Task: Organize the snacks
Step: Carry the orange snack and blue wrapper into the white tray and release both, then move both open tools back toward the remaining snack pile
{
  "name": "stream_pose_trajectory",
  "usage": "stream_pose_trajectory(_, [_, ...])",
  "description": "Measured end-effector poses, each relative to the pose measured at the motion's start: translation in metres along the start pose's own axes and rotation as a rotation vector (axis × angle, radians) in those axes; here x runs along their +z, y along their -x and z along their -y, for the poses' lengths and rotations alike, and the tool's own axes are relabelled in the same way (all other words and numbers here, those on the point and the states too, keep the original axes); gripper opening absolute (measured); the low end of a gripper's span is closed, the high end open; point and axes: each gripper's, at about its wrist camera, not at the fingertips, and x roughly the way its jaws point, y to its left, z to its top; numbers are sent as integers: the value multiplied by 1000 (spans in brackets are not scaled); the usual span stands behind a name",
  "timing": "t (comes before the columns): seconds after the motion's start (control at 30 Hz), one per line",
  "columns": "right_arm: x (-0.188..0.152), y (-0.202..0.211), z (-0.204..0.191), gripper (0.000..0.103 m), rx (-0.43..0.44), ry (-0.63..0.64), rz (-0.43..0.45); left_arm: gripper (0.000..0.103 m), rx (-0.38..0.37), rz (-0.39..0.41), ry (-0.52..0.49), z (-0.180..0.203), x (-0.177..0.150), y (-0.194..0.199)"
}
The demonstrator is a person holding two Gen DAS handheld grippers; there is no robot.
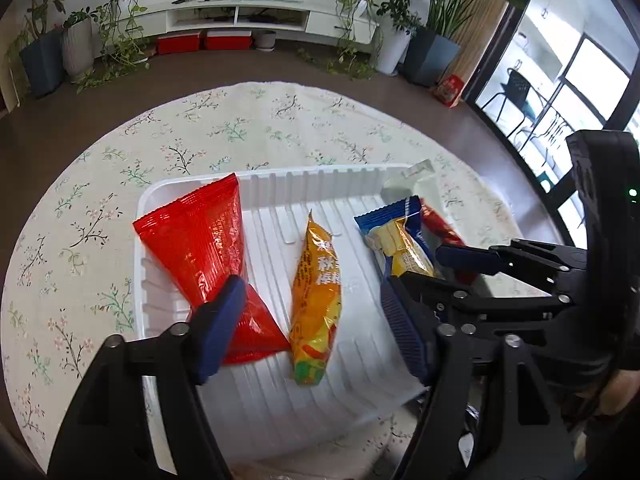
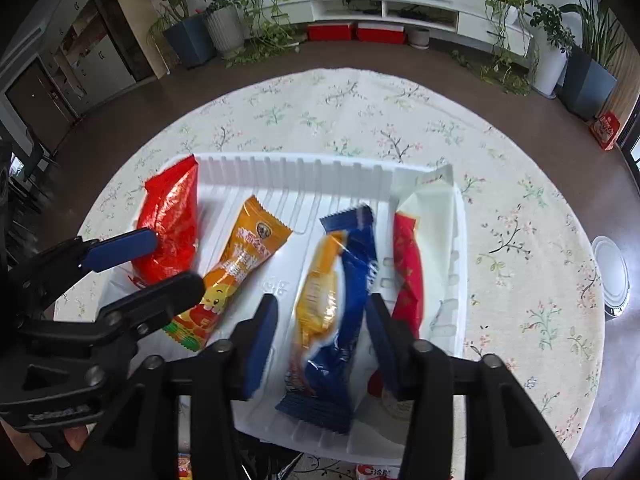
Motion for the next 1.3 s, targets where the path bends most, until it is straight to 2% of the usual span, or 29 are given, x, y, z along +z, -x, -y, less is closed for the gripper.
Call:
stream_pose_trajectory(0.1, [-1,19,0,61,9,-6,44,92,-21,32,2,-1,-6,22])
stream_pose_trajectory(0.2, [-8,45,1,67,26,-17,97,100,-43,64,3,-2,-16,48])
stream_pose_trajectory(0.27, [-17,66,2,74,53,-23,147,103,-47,106,1,-3,-26,69])
stream_pose_trajectory(0.37, [-40,100,3,79,60,-37,238,103,-24,168,-12,-2,-47,101])
stream_pose_trajectory(0.47, [-73,132,6,82,59,-50,331,103,-7,233,-30,3,-82,131])
stream_pose_trajectory(0.53, [-98,148,9,83,62,-71,385,103,-20,244,-15,5,-108,144])
stream_pose_trajectory(0.6, [-124,155,11,84,63,-97,410,103,-29,210,10,3,-131,150])
stream_pose_trajectory(0.7, [-160,155,13,84,58,-146,392,103,-42,167,55,3,-171,154])
stream_pose_trajectory(0.8, [-193,147,10,84,131,-207,334,102,-75,141,102,1,-203,155])
stream_pose_trajectory(0.9, [-219,137,0,83,184,-247,287,102,-54,119,105,-5,-223,154])
stream_pose_trajectory(1.03, [-237,122,-17,77,199,-225,238,102,-22,110,118,-18,-227,155])
stream_pose_trajectory(1.17, [-239,116,-17,77,213,-252,225,102,34,67,64,-23,-218,149])
stream_pose_trajectory(1.3, [-244,117,-18,77,202,-256,226,101,-10,10,79,-28,-213,134])
